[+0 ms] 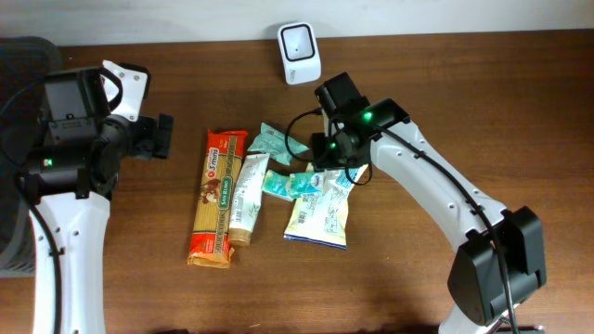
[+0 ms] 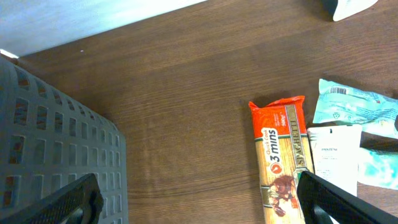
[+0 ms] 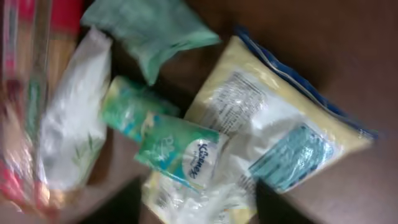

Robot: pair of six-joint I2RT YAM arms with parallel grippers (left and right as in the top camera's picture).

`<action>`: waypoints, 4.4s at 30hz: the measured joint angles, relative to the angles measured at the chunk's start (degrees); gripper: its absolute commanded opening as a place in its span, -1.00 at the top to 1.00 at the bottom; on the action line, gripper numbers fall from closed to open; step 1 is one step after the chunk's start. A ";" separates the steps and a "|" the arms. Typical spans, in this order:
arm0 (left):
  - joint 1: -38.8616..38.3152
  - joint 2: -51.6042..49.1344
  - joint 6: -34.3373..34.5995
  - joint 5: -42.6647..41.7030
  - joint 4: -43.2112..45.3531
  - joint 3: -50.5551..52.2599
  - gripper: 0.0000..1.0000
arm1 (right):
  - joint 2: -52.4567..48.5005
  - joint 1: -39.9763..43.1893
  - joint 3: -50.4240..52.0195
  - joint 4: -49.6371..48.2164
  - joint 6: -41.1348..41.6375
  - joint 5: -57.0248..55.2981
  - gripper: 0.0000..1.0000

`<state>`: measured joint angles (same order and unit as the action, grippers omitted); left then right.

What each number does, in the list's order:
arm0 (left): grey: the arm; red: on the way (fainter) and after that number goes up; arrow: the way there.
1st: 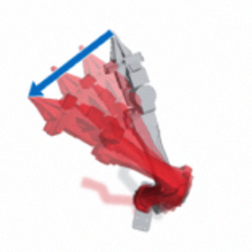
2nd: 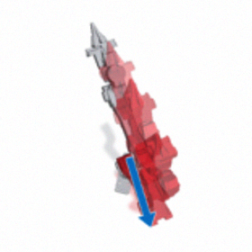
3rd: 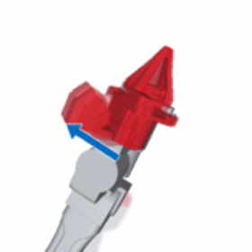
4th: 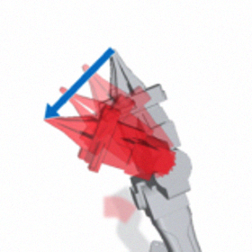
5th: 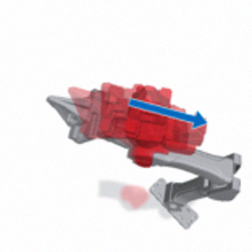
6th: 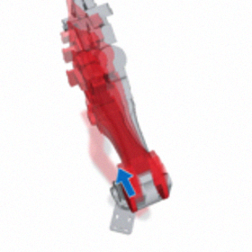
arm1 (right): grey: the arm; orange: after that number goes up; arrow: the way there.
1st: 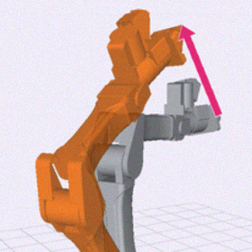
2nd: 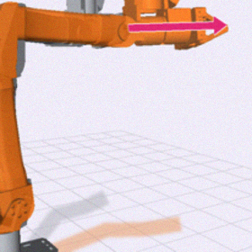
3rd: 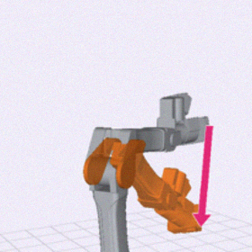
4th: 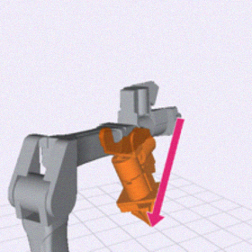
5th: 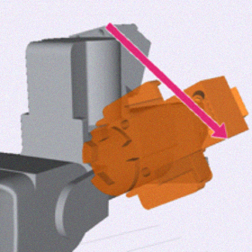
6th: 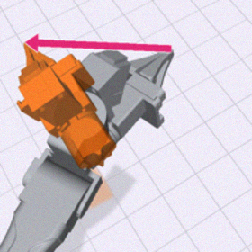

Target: Scan the item barcode

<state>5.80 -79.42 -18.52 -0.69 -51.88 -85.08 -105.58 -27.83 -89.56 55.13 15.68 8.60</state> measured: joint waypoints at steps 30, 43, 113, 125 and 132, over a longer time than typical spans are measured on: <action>0.00 0.00 0.00 0.00 0.00 0.00 -0.98 | -25.92 0.66 -20.92 21.38 -34.95 12.33 0.92; 0.00 0.00 0.00 0.00 0.00 0.00 -0.98 | -25.18 0.37 -21.77 15.87 5.22 8.33 0.91; 0.00 0.00 0.00 0.00 0.02 0.00 -0.98 | 0.66 19.50 -18.29 21.42 -11.98 50.93 0.92; 0.00 0.00 0.00 0.00 -0.07 0.00 -0.99 | -13.46 1.14 -50.75 5.31 -10.08 -28.92 0.92; 0.00 -0.11 0.00 0.00 -0.02 0.00 -0.98 | -38.05 0.46 -50.12 -24.06 -36.46 -42.86 0.92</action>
<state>5.80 -79.53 -18.52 -0.69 -51.90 -85.08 -143.63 -27.38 -139.68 31.07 -20.78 -34.26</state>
